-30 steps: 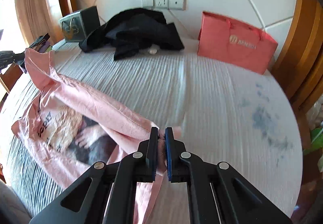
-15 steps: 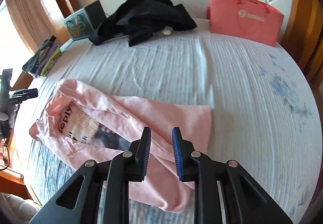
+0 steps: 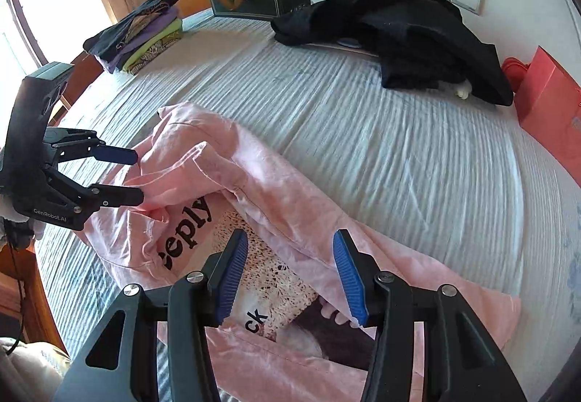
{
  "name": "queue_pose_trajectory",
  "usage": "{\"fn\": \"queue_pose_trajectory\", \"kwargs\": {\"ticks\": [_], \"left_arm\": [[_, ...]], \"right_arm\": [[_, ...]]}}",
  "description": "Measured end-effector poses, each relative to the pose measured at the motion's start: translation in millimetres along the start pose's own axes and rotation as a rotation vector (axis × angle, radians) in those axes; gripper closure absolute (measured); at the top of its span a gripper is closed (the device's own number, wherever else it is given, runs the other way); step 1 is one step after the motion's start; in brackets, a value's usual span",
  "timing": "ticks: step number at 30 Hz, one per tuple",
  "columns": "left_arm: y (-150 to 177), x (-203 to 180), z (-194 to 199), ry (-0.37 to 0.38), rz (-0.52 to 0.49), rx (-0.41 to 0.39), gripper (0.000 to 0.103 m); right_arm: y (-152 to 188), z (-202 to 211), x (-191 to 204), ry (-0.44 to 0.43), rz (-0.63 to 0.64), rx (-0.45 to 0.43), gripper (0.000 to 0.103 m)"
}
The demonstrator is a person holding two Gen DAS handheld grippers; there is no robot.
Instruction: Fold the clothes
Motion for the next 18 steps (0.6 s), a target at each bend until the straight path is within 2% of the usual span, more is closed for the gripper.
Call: {"fn": "queue_pose_trajectory", "kwargs": {"ticks": [5,7,8,9,10,13,15,16,17,18], "left_arm": [[-4.9,-6.7,-11.5,0.002,-0.023,0.011,0.037],[-7.2,-10.0,-13.8,-0.02,-0.052,0.016,0.051],[-8.4,-10.2,-13.5,-0.035,-0.059,0.015,0.076],[-9.5,-10.5,-13.2,-0.05,-0.067,0.014,0.088],[-11.5,-10.2,-10.4,-0.064,-0.073,0.006,0.088],[-20.6,-8.3,9.9,-0.117,-0.095,-0.051,0.092],[-30.7,-4.2,35.2,-0.174,-0.109,-0.122,0.094],[-36.1,-1.7,48.8,-0.203,-0.114,-0.159,0.094],[-41.4,0.9,62.4,-0.232,-0.118,-0.197,0.094],[-46.8,3.3,76.1,-0.261,-0.123,-0.235,0.094]], "right_arm": [[42.5,31.1,-41.5,0.075,-0.091,0.004,0.054],[63.8,51.6,-64.3,0.104,-0.16,-0.013,0.053],[74.7,62.0,-75.7,0.118,-0.195,-0.021,0.051],[85.0,69.6,-86.2,0.118,-0.227,-0.018,0.048],[94.4,73.6,-95.4,0.111,-0.253,-0.001,0.042],[113.0,69.2,-114.4,0.146,-0.269,0.066,0.042],[115.5,59.1,-123.9,0.182,-0.272,0.112,0.074],[112.7,58.7,-126.3,0.208,-0.265,0.111,0.103],[108.8,59.8,-128.0,0.237,-0.255,0.102,0.102],[102.7,67.3,-127.1,0.253,-0.244,0.057,0.102]]}}
Point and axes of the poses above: each gripper's, at about its wrist camera, not at the fingertips, and z roughly against the way its jaws point, x to its left, y to its underside, the point moved 3 cm from there along -z, roughly the way its jaws point, and after that the axes turned 10 degrees about -y, right-handed, at the moved point
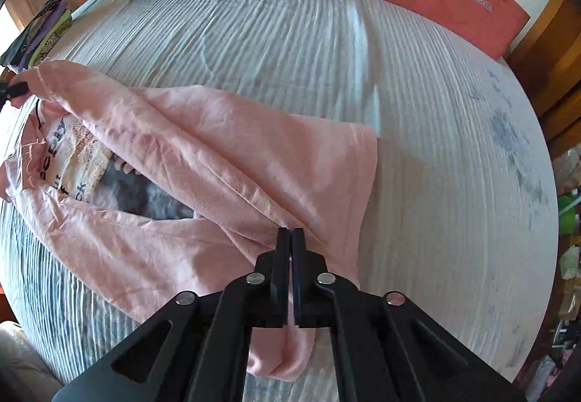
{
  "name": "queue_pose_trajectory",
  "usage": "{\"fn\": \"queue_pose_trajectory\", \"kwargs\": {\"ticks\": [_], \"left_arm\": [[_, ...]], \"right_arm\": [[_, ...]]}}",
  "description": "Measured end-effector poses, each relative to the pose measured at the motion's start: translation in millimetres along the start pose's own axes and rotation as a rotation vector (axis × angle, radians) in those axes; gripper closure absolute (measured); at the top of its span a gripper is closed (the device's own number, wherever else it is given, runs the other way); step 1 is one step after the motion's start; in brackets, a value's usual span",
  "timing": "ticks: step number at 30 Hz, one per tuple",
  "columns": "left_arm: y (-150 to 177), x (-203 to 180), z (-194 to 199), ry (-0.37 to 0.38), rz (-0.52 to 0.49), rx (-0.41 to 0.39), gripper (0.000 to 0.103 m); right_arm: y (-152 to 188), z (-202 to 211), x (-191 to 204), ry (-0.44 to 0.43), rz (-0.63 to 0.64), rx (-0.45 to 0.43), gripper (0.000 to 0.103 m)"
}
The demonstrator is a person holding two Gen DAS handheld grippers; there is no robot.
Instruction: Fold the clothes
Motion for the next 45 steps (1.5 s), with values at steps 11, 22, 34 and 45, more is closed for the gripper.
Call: {"fn": "queue_pose_trajectory", "kwargs": {"ticks": [11,22,34,45], "left_arm": [[94.4,-12.8,34.4,0.045,-0.089,0.096,0.061],[94.0,43.0,-20.1,0.051,0.335,0.223,0.049],[75.9,30.1,-92.3,0.086,0.412,0.318,0.049],[45.1,36.7,-95.5,-0.231,0.236,0.188,0.098]], "right_arm": [[60.1,31.3,4.4,-0.082,0.071,0.007,0.09],[47.2,36.3,-50.5,-0.129,-0.238,-0.092,0.068],[-25.3,6.8,-69.5,-0.149,-0.353,-0.086,0.051],[-58.2,-15.7,-43.3,0.173,-0.101,-0.116,0.099]]}}
Point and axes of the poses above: each gripper's, at about its wrist camera, not at the fingertips, and z roughly against the way its jaws point, x to its left, y to its underside, the point moved 3 cm from there along -z, roughly the way its jaws point, and after that the axes turned 10 degrees about -y, right-handed, at the moved point
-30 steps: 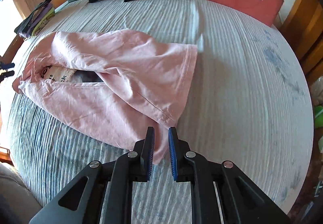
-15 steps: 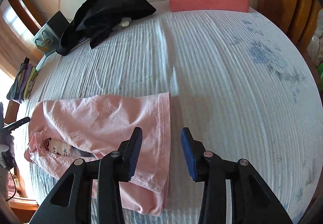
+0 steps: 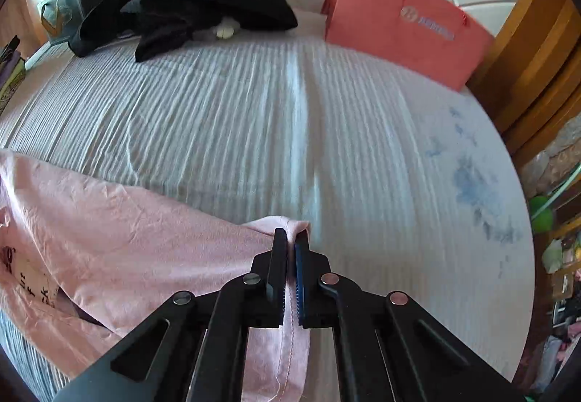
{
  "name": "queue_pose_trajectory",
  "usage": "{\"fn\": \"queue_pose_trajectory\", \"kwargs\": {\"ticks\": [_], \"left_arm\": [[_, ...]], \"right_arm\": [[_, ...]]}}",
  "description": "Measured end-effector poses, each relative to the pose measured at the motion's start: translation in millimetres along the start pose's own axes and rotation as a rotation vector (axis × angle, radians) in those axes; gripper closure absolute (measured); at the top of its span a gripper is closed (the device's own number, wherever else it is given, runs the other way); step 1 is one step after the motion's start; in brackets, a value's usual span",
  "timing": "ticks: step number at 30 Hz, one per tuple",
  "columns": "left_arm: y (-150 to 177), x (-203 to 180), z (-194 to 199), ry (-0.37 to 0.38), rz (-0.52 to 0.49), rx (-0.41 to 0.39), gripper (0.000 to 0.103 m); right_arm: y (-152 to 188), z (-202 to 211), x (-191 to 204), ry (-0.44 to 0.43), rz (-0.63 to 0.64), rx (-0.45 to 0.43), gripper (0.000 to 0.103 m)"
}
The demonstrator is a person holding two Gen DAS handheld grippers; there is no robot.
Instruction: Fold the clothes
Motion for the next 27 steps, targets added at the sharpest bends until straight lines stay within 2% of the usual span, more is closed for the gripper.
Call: {"fn": "queue_pose_trajectory", "kwargs": {"ticks": [1,2,4,5,6,8,12,18,25,27], "left_arm": [[-4.0,3.1,-4.0,0.019,0.023,0.018,0.098],[-7.3,5.5,-5.1,0.039,0.044,0.025,0.098],[-10.6,6.9,3.4,0.08,0.065,0.008,0.093],[-10.8,5.8,8.4,0.103,0.067,-0.002,0.084],[-10.4,4.7,12.8,0.131,0.068,-0.01,0.07],[-8.9,2.1,22.5,0.184,0.064,-0.022,0.058],[-1.3,-5.1,45.5,0.264,0.024,-0.027,0.054],[18.8,-21.5,70.6,0.335,-0.014,-0.017,0.045],[45.9,-42.0,66.6,0.348,-0.059,0.021,0.044],[58.1,-49.1,59.2,0.326,-0.098,0.051,0.044]], "right_arm": [[-3.6,-3.5,-7.5,-0.001,-0.043,0.009,0.088],[-4.9,-7.6,-13.9,-0.017,-0.09,0.037,0.073],[-3.9,-3.9,-19.2,-0.05,-0.129,0.039,0.056],[-2.0,1.6,-20.3,-0.053,-0.128,0.023,0.056],[1.2,8.6,-21.0,-0.057,-0.126,0.01,0.056],[10.7,22.1,-24.6,-0.101,-0.152,-0.004,0.056],[32.0,44.0,-28.1,-0.207,-0.196,-0.01,0.056],[57.2,57.3,-25.8,-0.28,-0.211,0.014,0.056],[65.9,36.7,-11.9,-0.295,-0.198,0.072,0.056],[67.4,27.6,4.0,-0.306,-0.125,0.106,0.066]]}}
Point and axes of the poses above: each gripper's, at about its wrist camera, not at the fingertips, and z roughly against the way its jaws point, x to its left, y to its underside, the point moved 3 cm from there along -z, roughly the way its jaws point, and after that the axes turned 10 degrees about -y, right-handed, at the moved point
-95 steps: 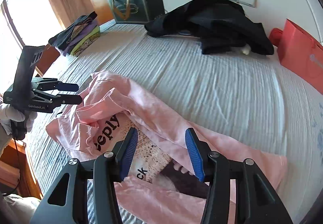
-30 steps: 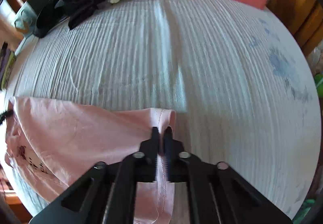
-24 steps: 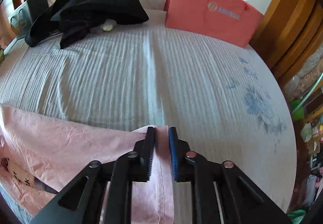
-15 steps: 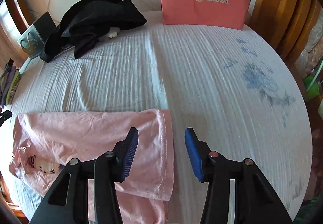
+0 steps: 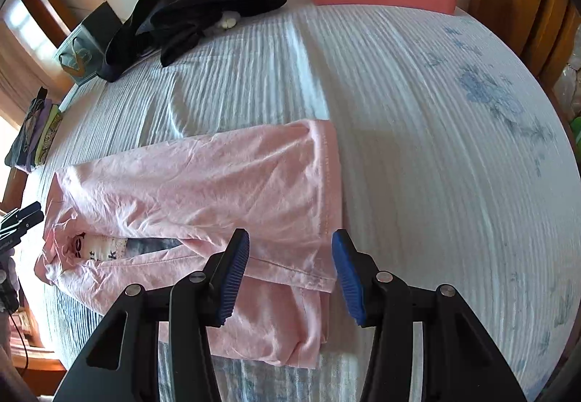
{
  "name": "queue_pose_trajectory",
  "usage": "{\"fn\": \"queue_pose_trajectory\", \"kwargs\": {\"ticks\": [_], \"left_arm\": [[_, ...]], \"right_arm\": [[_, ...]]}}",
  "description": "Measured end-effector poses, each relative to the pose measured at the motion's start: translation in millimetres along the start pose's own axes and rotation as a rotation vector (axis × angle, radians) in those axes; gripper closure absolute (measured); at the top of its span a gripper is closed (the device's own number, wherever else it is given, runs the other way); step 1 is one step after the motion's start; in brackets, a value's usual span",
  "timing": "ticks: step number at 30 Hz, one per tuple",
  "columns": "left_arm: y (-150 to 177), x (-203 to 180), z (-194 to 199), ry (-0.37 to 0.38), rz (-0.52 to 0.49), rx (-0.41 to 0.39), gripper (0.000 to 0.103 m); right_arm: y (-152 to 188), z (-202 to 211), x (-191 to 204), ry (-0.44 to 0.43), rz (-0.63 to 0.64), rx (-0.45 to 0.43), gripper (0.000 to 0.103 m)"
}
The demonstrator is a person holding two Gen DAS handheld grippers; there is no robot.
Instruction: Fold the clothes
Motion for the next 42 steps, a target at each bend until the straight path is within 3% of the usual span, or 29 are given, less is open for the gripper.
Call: {"fn": "queue_pose_trajectory", "kwargs": {"ticks": [1,3,8,11,15,22,27,31,40,42], "left_arm": [[5.5,-2.7,-5.0,-0.011,-0.016,0.018,0.044],[16.7,-5.3,-14.6,-0.036,-0.044,0.053,0.044],[31.0,25.4,-6.3,-0.059,0.053,0.052,0.043],[29.3,40.9,12.2,-0.029,0.112,0.013,0.043],[17.2,31.5,24.3,-0.012,0.1,-0.028,0.043],[7.0,3.4,22.2,0.024,0.054,-0.038,0.043],[22.7,10.1,18.5,0.042,0.048,0.003,0.042],[40.8,15.8,17.0,0.052,0.07,0.017,0.042],[47.8,0.6,5.4,0.065,0.014,0.02,0.043],[46.7,-1.3,4.7,0.079,0.006,0.018,0.051]], "right_arm": [[4.3,-8.2,6.2,0.039,0.059,0.046,0.076],[14.2,-22.4,11.6,0.139,0.15,0.131,0.077],[20.3,0.5,-18.9,0.188,0.028,0.075,0.071],[29.0,17.8,-20.9,0.128,-0.008,0.021,0.07],[38.5,30.3,-8.2,0.012,-0.016,-0.029,0.07],[43.2,18.6,72.0,-0.146,0.107,-0.016,0.07],[40.1,0.2,144.7,-0.281,0.224,0.002,0.07],[30.6,-21.2,197.1,-0.331,0.278,0.013,0.07],[23.6,-73.6,278.4,-0.286,0.433,0.076,0.07],[22.3,-82.3,286.8,-0.265,0.452,0.075,0.07]]}}
Point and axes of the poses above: each gripper's, at about its wrist camera, not at the fingertips, and z roughly against the way its jaws point, x to its left, y to its underside, the point moved 3 cm from there along -z, roughly the way its jaws point, and after that the axes turned 10 degrees about -y, right-handed, at the moved point
